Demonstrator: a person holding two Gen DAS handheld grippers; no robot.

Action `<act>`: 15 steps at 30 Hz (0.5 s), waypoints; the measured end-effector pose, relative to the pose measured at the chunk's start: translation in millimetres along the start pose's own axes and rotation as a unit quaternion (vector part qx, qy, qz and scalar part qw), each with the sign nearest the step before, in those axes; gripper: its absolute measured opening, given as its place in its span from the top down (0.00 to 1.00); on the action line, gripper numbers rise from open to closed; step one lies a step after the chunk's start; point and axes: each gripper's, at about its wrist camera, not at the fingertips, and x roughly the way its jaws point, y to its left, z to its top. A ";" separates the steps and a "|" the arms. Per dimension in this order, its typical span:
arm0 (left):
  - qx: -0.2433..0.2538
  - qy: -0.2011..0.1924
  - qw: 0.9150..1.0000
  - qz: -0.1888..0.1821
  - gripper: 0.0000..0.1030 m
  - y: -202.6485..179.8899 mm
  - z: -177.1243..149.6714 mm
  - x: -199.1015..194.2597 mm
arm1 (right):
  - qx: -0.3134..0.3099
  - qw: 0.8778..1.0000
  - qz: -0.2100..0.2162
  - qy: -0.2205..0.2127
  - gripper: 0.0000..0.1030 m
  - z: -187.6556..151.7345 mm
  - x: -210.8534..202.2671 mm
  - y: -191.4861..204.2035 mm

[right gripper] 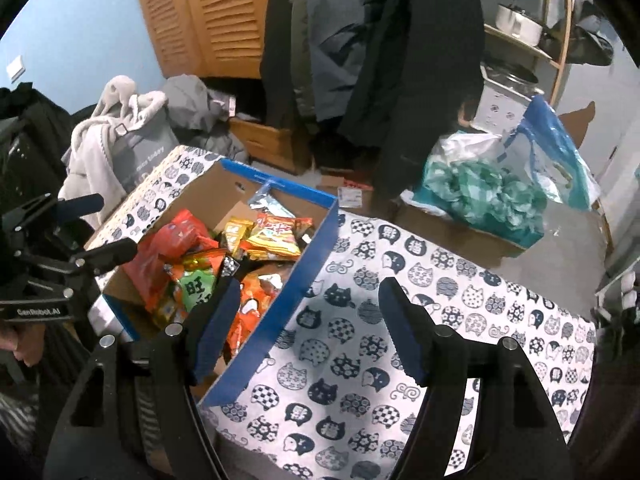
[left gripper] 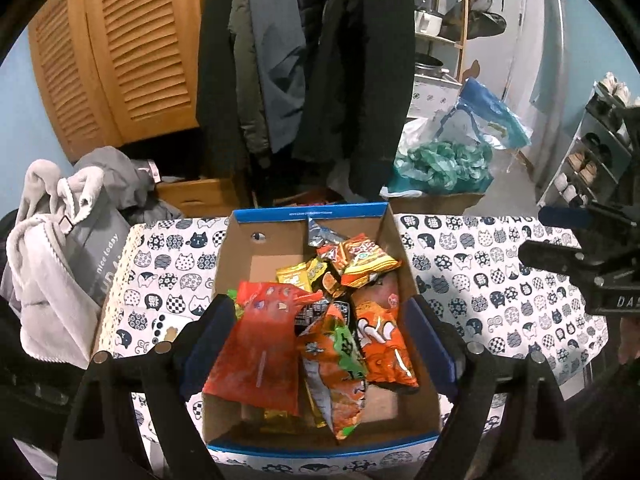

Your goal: Organize snacks

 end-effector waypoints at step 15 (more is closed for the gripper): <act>0.006 -0.012 0.999 0.046 0.07 -11.3 7.2 -1.6 | 0.007 1.000 0.001 0.006 0.30 -14.1 1.6 -12.2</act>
